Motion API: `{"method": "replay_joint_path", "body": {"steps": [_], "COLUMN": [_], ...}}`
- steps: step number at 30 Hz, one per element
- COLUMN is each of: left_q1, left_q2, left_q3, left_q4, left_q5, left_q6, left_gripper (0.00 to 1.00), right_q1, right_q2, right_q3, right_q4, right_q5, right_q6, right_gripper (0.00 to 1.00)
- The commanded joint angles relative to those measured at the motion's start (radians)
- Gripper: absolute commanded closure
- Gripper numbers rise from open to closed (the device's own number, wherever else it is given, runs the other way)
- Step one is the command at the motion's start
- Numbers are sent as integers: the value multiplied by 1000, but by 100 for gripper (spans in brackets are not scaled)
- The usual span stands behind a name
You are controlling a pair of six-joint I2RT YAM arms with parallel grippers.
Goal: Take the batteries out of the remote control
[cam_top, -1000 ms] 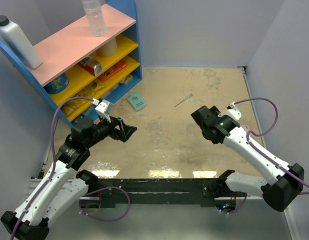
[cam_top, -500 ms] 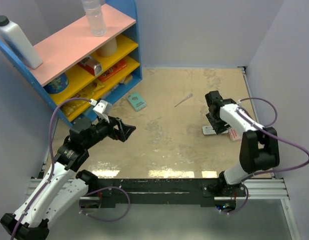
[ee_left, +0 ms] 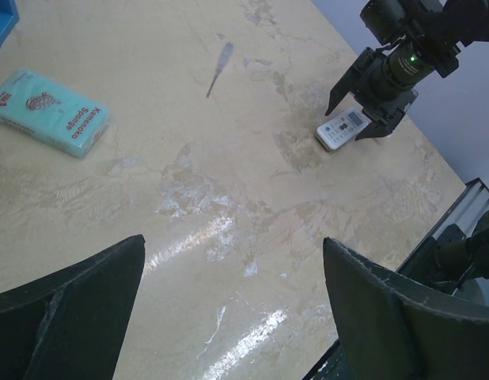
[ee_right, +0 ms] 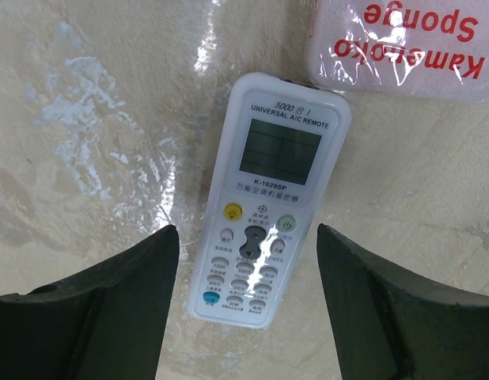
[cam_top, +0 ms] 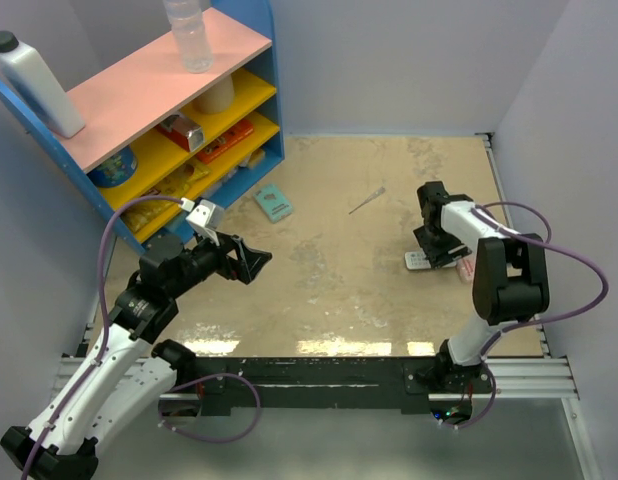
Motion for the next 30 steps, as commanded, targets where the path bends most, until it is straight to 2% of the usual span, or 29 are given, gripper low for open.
{"method": "replay_joint_path", "body": {"steps": [1, 25, 28, 30], "left_q1": [6, -3, -7, -8], "left_q2": [-1, -9, -12, -13], "left_q3": [8, 5, 5, 5], "left_q4": [15, 15, 13, 13], "left_q5": [7, -3, -10, -19], "left_q6": [0, -1, -1, -3], "left_gripper": [3, 5, 6, 6], "right_q1": [-15, -23, -23, -23], "right_q2": [24, -11, -10, -17], "right_q3": [30, -42, -45, -42], "right_q4": [9, 46, 52, 66], "right_q5": [-6, 18, 23, 17], "right_q6": [9, 20, 6, -35], "right_gripper": [27, 31, 40, 56]}}
